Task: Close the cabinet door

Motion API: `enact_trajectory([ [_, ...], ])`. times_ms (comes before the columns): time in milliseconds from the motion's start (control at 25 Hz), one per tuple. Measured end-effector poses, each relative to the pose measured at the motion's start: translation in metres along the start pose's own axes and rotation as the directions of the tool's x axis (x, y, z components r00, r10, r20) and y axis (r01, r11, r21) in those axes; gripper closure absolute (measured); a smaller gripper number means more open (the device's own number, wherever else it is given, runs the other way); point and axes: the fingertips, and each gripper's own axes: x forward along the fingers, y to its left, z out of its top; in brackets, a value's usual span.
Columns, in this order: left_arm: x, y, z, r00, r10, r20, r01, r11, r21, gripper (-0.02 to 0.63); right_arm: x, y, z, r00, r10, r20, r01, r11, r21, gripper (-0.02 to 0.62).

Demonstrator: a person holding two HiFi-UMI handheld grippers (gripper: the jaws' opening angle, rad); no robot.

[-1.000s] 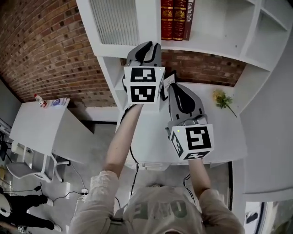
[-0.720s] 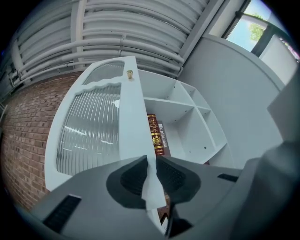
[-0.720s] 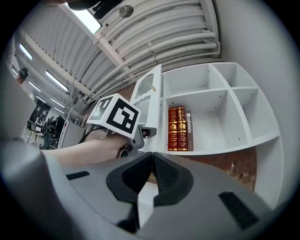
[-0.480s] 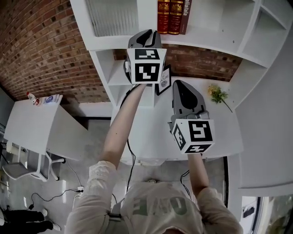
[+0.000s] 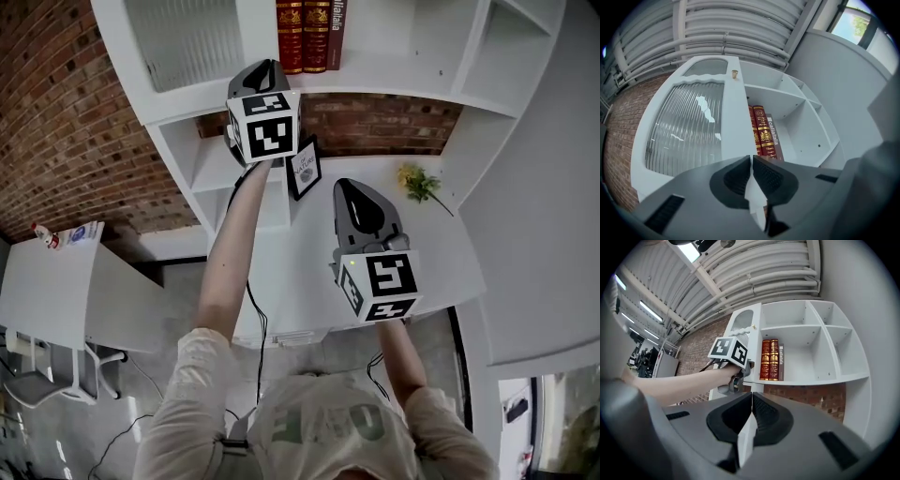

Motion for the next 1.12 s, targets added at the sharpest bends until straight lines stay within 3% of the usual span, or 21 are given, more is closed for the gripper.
enact_trajectory([
  [400,0.008,0.002,-0.002,1.0,0.017,-0.009,-0.017,1.0,-0.012,0.58,0.003,0.009,-0.014,0.999,0.016,-0.037,-0.015,1.0,0.025,0.578],
  [640,0.006,0.003,-0.001,1.0,-0.013,-0.008,0.012,0.997,-0.075,0.58,-0.001,0.017,-0.004,1.0,0.019,-0.007,-0.019,1.0,0.015,0.578],
  [720,0.0,0.008,0.0,1.0,0.009,0.016,-0.008,0.998,-0.064,0.58,-0.003,0.017,-0.002,1.0,0.019,-0.001,-0.019,1.0,0.012,0.578],
  [840,-0.019,0.011,-0.007,0.998,0.049,0.043,-0.048,0.999,-0.015,0.58,-0.007,0.016,-0.009,1.0,0.018,-0.008,-0.018,1.0,0.024,0.578],
  [920,-0.041,0.007,-0.011,0.997,0.044,0.061,-0.043,0.999,-0.026,0.58,-0.01,0.013,-0.013,1.0,0.014,-0.004,-0.013,0.999,0.042,0.578],
  [1120,-0.126,-0.023,0.001,0.982,-0.044,0.182,0.061,0.994,-0.092,0.58,-0.017,0.01,0.006,0.997,0.003,0.077,-0.007,0.999,0.053,0.578],
])
